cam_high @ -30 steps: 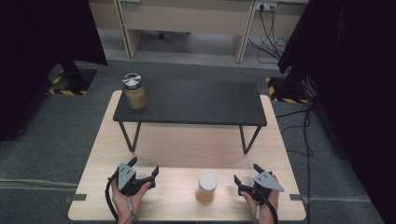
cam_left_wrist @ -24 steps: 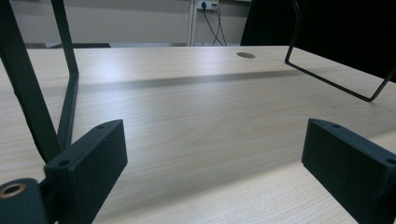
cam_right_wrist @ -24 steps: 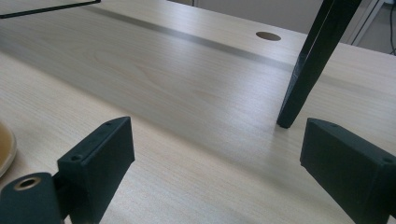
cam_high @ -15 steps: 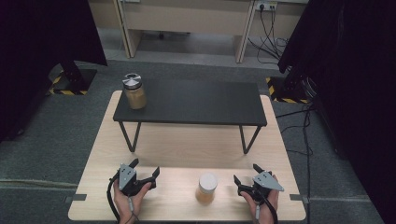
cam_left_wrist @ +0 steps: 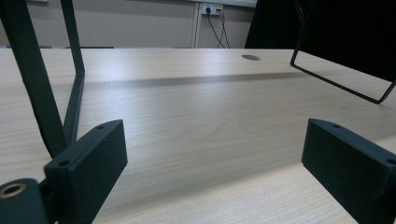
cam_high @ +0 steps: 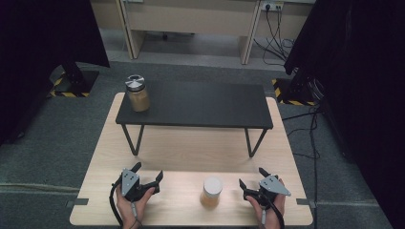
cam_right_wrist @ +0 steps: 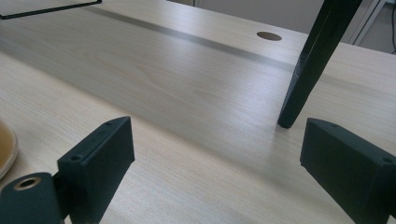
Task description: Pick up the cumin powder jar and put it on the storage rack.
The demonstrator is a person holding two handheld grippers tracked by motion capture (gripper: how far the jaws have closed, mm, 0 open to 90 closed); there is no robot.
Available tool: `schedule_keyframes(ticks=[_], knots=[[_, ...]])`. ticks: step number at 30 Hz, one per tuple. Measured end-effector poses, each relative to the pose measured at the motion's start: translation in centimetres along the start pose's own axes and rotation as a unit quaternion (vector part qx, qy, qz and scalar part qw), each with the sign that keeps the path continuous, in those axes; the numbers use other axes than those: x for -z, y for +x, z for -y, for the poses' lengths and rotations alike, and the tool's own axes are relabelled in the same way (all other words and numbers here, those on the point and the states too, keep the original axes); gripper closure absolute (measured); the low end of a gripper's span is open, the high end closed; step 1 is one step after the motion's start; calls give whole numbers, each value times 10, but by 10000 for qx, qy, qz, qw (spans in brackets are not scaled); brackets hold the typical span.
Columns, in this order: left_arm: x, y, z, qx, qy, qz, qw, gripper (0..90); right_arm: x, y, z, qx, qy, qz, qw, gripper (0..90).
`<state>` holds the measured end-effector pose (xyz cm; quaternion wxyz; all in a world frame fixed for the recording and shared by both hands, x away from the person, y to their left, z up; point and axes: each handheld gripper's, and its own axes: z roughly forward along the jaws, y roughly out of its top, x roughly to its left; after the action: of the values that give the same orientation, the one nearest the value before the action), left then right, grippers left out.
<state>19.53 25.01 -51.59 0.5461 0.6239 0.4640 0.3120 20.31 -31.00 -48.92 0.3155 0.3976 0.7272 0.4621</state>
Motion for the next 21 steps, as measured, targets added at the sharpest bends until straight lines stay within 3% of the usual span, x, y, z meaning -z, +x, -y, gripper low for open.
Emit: schedule_keyframes(ticks=[21], knots=[[1, 0, 2, 40, -48, -15, 10000, 60, 0, 0, 0, 17, 2, -5, 10000, 101]])
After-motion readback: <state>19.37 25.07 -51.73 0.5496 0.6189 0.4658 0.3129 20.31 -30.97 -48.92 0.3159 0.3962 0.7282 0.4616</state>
